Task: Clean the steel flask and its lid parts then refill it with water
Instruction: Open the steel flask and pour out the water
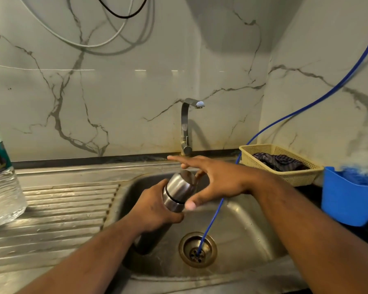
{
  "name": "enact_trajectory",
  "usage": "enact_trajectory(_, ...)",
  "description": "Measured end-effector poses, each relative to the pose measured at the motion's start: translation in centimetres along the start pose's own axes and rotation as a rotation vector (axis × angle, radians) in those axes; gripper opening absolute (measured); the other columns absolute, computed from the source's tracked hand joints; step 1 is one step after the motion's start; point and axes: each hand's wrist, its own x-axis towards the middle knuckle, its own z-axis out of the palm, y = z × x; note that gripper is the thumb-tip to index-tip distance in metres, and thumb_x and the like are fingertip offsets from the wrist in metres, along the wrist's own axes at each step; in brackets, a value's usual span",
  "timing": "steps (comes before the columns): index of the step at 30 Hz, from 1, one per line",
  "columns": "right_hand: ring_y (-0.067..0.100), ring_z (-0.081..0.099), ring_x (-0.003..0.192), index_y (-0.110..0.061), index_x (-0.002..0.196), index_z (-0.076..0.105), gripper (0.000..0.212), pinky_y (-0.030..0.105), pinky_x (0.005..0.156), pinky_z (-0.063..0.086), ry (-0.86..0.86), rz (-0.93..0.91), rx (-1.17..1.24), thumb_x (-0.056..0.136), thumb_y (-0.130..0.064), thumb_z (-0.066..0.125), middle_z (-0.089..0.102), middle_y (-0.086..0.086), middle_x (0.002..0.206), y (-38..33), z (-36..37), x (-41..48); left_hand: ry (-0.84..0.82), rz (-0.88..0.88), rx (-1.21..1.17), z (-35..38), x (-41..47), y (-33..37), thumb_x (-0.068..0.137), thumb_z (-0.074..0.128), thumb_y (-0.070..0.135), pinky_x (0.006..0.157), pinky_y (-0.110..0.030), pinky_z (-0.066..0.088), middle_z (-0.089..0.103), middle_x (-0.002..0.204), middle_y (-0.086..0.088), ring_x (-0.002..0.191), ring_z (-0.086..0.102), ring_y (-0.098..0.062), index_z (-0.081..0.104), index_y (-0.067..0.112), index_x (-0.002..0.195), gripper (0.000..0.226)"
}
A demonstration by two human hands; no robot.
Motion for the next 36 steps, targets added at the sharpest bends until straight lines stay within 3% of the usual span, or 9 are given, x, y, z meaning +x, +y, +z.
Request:
enact_trajectory(6, 0.015, 0.065, 0.077, -0.019, 0.101, 0.067, 0.067, 0.037, 0.071, 0.055, 0.234, 0.184, -0.165, 0.078, -0.082, 0.059, 0.072, 0.001, 0.091, -0.9, 2.8, 1.8, -0.032, -0.004, 0.017, 0.0, -0.1, 0.3, 0.064, 0.094, 0.026, 0.075, -0.015, 0.050, 0.067, 0.103, 0.015, 0.096, 0.065, -0.004, 0.055, 0.040, 0.115, 0.065)
enact_trajectory(9, 0.010, 0.064, 0.098, -0.035, 0.121, 0.064, 0.047, 0.032, 0.084, 0.054, 0.119, 0.040, -0.127, 0.081, -0.054, 0.079, 0.068, -0.013, 0.110, -0.5, 1.7, 1.3, -0.032, 0.002, 0.004, -0.1, -0.2, 0.3, 0.062, 0.095, 0.027, 0.081, -0.016, 0.052, 0.069, 0.103, 0.017, 0.097, 0.065, -0.001, 0.056, 0.042, 0.118, 0.070)
enact_trajectory(11, 0.008, 0.056, 0.118, -0.047, 0.143, 0.048, 0.075, 0.031, 0.099, 0.050, -0.024, -0.036, -0.090, 0.080, -0.037, 0.085, 0.055, -0.017, 0.134, -0.5, 0.9, 0.7, -0.025, 0.011, 0.006, -0.2, -0.3, 0.3, 0.061, 0.096, 0.027, 0.082, -0.015, 0.052, 0.069, 0.103, 0.017, 0.098, 0.065, 0.000, 0.056, 0.042, 0.119, 0.071)
enact_trajectory(14, 0.017, 0.049, 0.130, -0.053, 0.153, 0.027, 0.096, 0.036, 0.104, 0.045, 0.077, 0.047, -0.103, 0.074, -0.063, 0.079, 0.046, -0.004, 0.146, -1.0, 1.3, 0.7, -0.015, 0.024, 0.030, -0.3, -0.3, 0.4, 0.063, 0.095, 0.029, 0.082, -0.016, 0.051, 0.069, 0.104, 0.016, 0.099, 0.065, -0.001, 0.057, 0.039, 0.122, 0.071)
enact_trajectory(19, 0.016, 0.069, 0.067, -0.022, 0.096, 0.063, 0.070, 0.029, 0.060, 0.053, 0.234, 0.237, -0.232, 0.077, -0.088, 0.049, 0.071, -0.002, 0.085, -1.6, 3.4, 2.0, -0.034, -0.019, 0.022, 0.0, -0.2, 0.4, 0.066, 0.093, 0.025, 0.080, -0.015, 0.049, 0.066, 0.106, 0.015, 0.099, 0.063, -0.003, 0.055, 0.036, 0.117, 0.065)
enact_trajectory(23, 0.011, 0.064, 0.093, -0.032, 0.119, 0.064, 0.051, 0.031, 0.078, 0.055, 0.250, 0.073, -0.200, 0.080, -0.065, 0.072, 0.068, -0.010, 0.103, -0.9, 2.3, 1.7, -0.019, -0.002, 0.022, -0.3, 0.1, 0.2, 0.062, 0.095, 0.029, 0.076, -0.015, 0.051, 0.070, 0.100, 0.014, 0.092, 0.066, 0.001, 0.057, 0.037, 0.121, 0.071)
enact_trajectory(27, -0.007, 0.063, 0.079, -0.038, 0.117, 0.059, 0.047, 0.010, 0.067, 0.046, 0.337, -0.026, 0.004, 0.078, -0.040, 0.084, 0.068, -0.015, 0.095, -0.5, 0.1, 0.6, 0.032, -0.033, -0.042, -0.6, 0.4, -0.5, 0.055, 0.096, 0.036, 0.081, -0.034, 0.061, 0.074, 0.096, 0.010, 0.086, 0.071, -0.005, 0.062, 0.035, 0.112, 0.067)
enact_trajectory(32, 0.009, 0.061, 0.073, -0.036, 0.120, 0.044, 0.056, 0.025, 0.065, 0.053, 0.524, 0.062, 0.245, 0.079, -0.047, 0.082, 0.065, -0.002, 0.094, 1.1, -0.5, 0.9, 0.137, -0.085, -0.086, -0.9, 0.2, -0.3, 0.061, 0.096, 0.034, 0.076, -0.026, 0.054, 0.071, 0.096, 0.008, 0.087, 0.067, -0.005, 0.061, 0.032, 0.111, 0.061)
enact_trajectory(36, 0.009, 0.061, 0.081, -0.043, 0.135, 0.043, 0.066, 0.020, 0.066, 0.045, 0.543, 0.134, 0.269, 0.081, -0.042, 0.081, 0.061, -0.009, 0.096, 2.4, 0.9, 1.9, 0.215, -0.132, -0.119, -1.2, 0.3, -0.5, 0.061, 0.096, 0.034, 0.072, -0.028, 0.054, 0.073, 0.089, 0.005, 0.082, 0.070, -0.010, 0.063, 0.029, 0.103, 0.054)
